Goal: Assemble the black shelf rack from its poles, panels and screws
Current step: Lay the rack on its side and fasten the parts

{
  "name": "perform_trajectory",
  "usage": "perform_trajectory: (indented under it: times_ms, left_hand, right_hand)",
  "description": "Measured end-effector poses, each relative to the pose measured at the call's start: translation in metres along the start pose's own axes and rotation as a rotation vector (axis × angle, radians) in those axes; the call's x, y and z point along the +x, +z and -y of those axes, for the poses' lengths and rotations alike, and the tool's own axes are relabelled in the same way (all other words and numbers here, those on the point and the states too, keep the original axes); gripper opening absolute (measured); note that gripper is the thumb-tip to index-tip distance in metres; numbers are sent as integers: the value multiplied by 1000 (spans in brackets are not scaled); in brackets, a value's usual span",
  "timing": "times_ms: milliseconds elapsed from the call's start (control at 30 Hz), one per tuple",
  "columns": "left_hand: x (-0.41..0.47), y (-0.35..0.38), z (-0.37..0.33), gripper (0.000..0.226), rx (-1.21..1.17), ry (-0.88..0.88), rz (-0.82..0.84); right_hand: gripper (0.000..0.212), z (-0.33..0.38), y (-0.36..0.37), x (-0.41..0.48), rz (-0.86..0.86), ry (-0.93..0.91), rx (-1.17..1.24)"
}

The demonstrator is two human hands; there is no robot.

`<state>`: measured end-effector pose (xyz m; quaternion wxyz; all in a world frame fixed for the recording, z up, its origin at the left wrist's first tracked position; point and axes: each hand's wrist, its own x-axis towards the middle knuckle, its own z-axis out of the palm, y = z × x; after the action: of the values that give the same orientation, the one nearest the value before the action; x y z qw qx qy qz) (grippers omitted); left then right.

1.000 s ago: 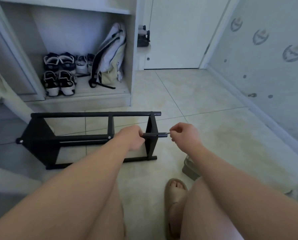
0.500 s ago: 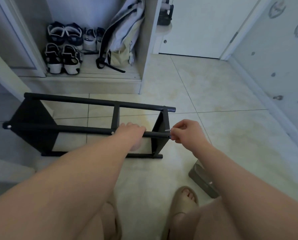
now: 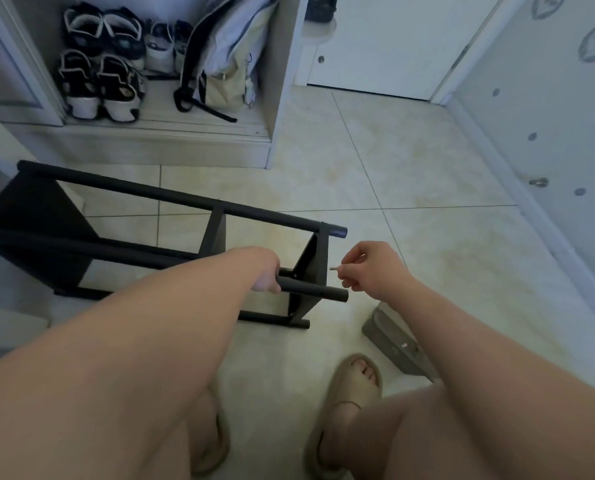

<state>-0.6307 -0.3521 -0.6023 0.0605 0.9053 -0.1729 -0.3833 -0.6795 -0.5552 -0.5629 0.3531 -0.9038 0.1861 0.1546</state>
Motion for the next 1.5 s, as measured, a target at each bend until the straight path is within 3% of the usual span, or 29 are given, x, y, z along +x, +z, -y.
perform_trajectory:
  times_ms: [200, 300, 533, 900, 1233, 1500]
  left_hand:
    - [-20, 23, -7, 51, 47, -5, 87]
    - [-23, 37, -14, 48, 23, 27, 56]
    - [-7, 56, -44, 39, -148, 97, -7]
    - [12, 60, -64, 35, -267, 123, 52]
    - [24, 59, -64, 33, -379, 79, 33]
    - [21, 59, -63, 46, -376, 35, 55]
  right_hand:
    - [12, -15, -1, -30, 144, -49, -105]
    - [12, -30, 10, -48, 122, -56, -151]
    - [18, -74, 47, -76, -102, 23, 166]
    - [15, -83, 62, -83, -5, 22, 290]
    - [13, -83, 70, -81, -20, 11, 313]
    - [21, -82, 78, -85, -32, 16, 368]
